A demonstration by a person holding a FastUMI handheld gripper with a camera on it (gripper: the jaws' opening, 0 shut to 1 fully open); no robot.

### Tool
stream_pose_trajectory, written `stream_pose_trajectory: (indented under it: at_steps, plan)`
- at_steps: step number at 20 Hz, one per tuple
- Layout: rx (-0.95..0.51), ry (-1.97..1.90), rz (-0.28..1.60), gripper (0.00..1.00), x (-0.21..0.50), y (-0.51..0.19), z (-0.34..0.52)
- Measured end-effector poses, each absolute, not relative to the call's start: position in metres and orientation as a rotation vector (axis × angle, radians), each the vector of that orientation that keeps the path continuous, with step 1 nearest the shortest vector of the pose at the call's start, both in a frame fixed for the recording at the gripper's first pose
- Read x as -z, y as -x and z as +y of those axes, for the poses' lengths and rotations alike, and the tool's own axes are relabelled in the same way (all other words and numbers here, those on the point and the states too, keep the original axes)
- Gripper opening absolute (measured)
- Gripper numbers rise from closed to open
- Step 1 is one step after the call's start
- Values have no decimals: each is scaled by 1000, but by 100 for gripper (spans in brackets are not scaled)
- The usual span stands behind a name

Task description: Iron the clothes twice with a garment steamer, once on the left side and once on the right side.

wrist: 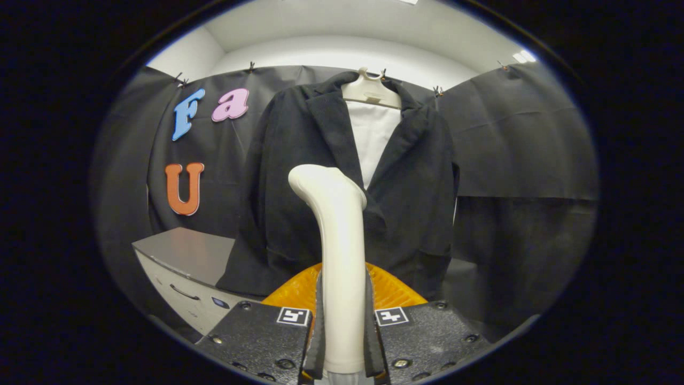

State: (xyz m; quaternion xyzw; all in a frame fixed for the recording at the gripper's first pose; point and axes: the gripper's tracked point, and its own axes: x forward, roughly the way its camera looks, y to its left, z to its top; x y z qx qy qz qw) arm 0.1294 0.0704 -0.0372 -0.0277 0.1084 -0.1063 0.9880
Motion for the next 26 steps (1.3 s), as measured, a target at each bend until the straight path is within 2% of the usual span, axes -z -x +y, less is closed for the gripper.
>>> stream_pose_trajectory:
  at_steps: [26]
  plan:
    - [235,119,568,32,222,-68,72]
